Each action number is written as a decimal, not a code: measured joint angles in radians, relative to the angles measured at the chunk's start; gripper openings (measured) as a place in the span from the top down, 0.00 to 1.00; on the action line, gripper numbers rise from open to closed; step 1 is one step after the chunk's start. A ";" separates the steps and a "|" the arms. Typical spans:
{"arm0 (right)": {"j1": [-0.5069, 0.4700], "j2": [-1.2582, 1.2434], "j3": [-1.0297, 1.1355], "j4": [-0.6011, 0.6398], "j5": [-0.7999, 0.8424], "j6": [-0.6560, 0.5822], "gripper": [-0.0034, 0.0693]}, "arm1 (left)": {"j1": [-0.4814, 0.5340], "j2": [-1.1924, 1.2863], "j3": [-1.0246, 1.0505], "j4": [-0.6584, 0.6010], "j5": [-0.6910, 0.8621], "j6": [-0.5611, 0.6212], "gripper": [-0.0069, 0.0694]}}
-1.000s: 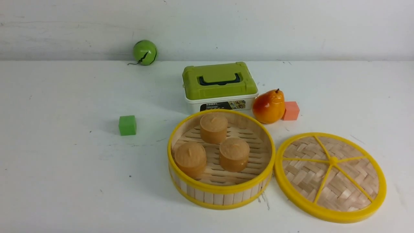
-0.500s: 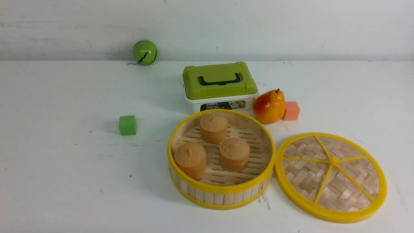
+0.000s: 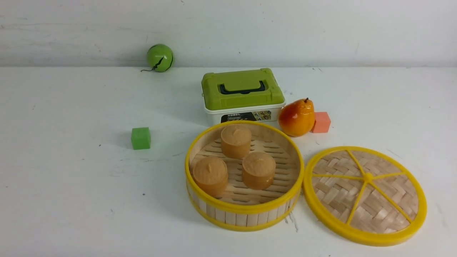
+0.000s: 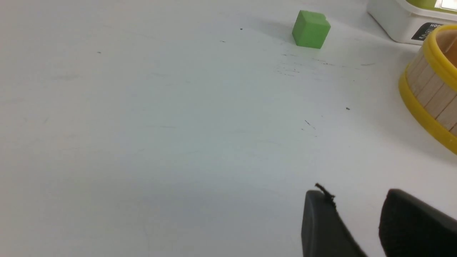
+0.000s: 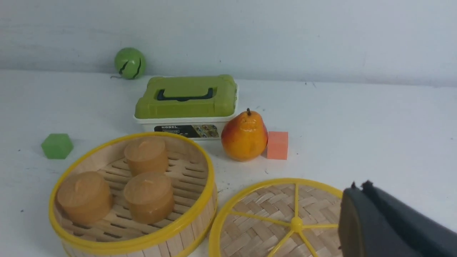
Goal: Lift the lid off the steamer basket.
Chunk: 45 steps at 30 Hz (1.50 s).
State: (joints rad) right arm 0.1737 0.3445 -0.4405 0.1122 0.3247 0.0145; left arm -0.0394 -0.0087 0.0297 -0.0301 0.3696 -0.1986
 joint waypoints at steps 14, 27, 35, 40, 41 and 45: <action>-0.228 -0.350 0.463 -0.090 -0.024 0.107 0.98 | 0.000 0.000 0.000 0.000 0.000 0.000 0.60; -0.233 -0.354 0.460 -0.124 0.059 0.108 0.97 | 0.000 0.000 0.000 0.000 0.000 0.000 0.60; -0.233 -0.354 0.460 -0.123 0.059 0.108 0.96 | 0.000 0.000 0.000 0.000 0.000 0.000 0.60; -0.233 -0.354 0.460 -0.123 0.059 0.108 0.96 | 0.000 0.000 0.000 0.000 0.000 0.000 0.60; -0.233 -0.354 0.460 -0.123 0.059 0.108 0.96 | 0.000 0.000 0.000 0.000 0.000 0.000 0.60; -0.233 -0.354 0.460 -0.123 0.059 0.108 0.95 | 0.000 0.000 0.000 0.000 0.000 0.000 0.60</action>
State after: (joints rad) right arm -0.0592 -0.0098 0.0191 -0.0107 0.3836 0.1223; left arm -0.0394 -0.0087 0.0297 -0.0301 0.3694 -0.1986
